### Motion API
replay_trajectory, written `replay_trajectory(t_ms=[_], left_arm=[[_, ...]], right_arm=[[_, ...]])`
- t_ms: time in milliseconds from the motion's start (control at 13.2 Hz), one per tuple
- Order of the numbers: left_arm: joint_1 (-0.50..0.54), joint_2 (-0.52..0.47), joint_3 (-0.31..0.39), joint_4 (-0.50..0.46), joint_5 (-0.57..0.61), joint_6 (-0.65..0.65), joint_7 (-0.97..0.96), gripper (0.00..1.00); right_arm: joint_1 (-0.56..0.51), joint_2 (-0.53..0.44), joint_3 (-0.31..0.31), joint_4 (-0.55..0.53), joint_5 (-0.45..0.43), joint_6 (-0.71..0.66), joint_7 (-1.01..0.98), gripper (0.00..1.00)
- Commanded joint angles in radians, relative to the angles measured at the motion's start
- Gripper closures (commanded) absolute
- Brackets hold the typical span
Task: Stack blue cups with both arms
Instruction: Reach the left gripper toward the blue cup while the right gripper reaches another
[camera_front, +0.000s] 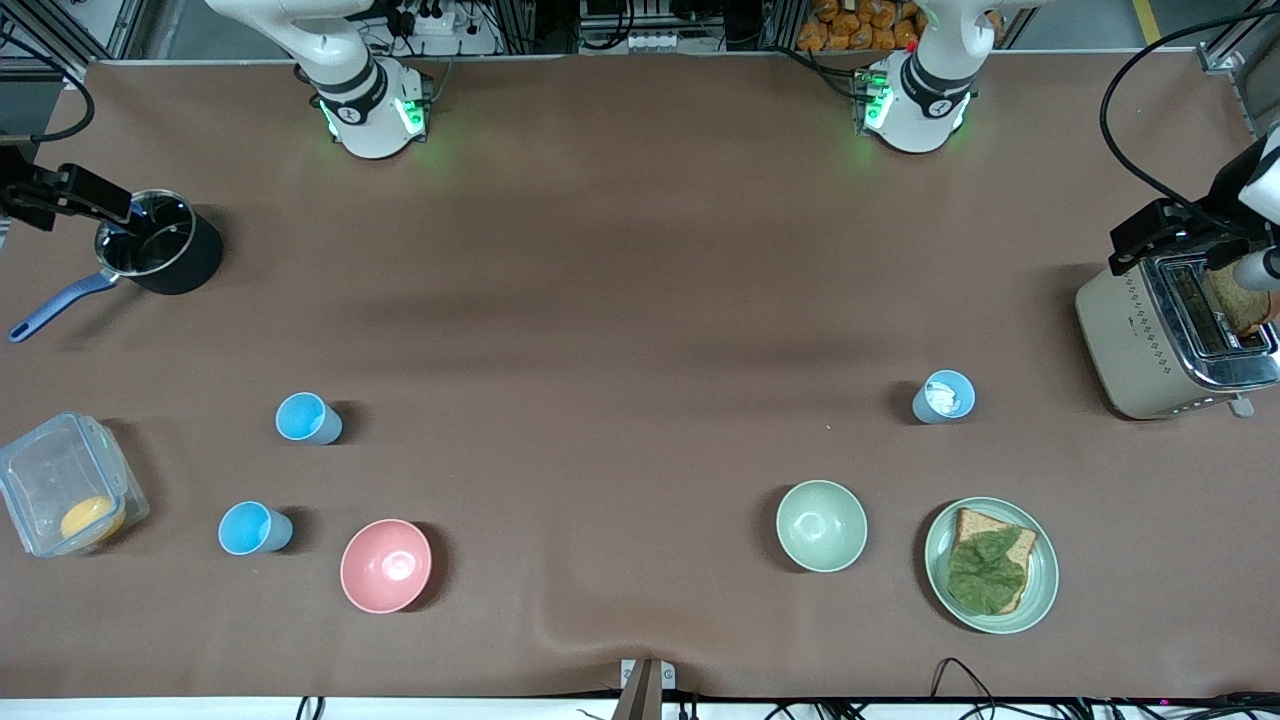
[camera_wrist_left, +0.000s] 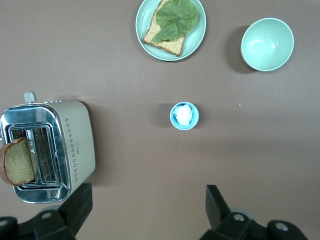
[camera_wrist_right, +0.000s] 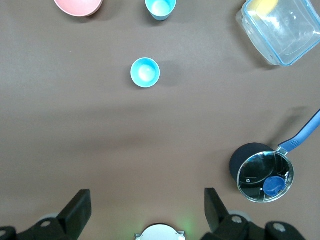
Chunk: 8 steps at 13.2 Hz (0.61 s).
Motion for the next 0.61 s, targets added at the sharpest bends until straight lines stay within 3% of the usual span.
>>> replay_trajectory(t_ms=[0,379,530], left_arm=[[-0.002,0.006,0.005,0.02,-0.024,-0.014,0.02,0.0],[0.001,0.076,0.003,0.003,-0.023,0.004,0.021,0.0],[0.001,0.106,0.002,-0.047,-0.02,0.113,0.021,0.0]], right_arm=[[0.005,-0.016,-0.008,-0.002,0.005,-0.01,0.005,0.0],[0.006,-0.01,-0.007,-0.01,0.005,-0.006,0.002,0.0],[0.005,0.005,-0.007,-0.016,0.005,0.003,-0.007,0.0]])
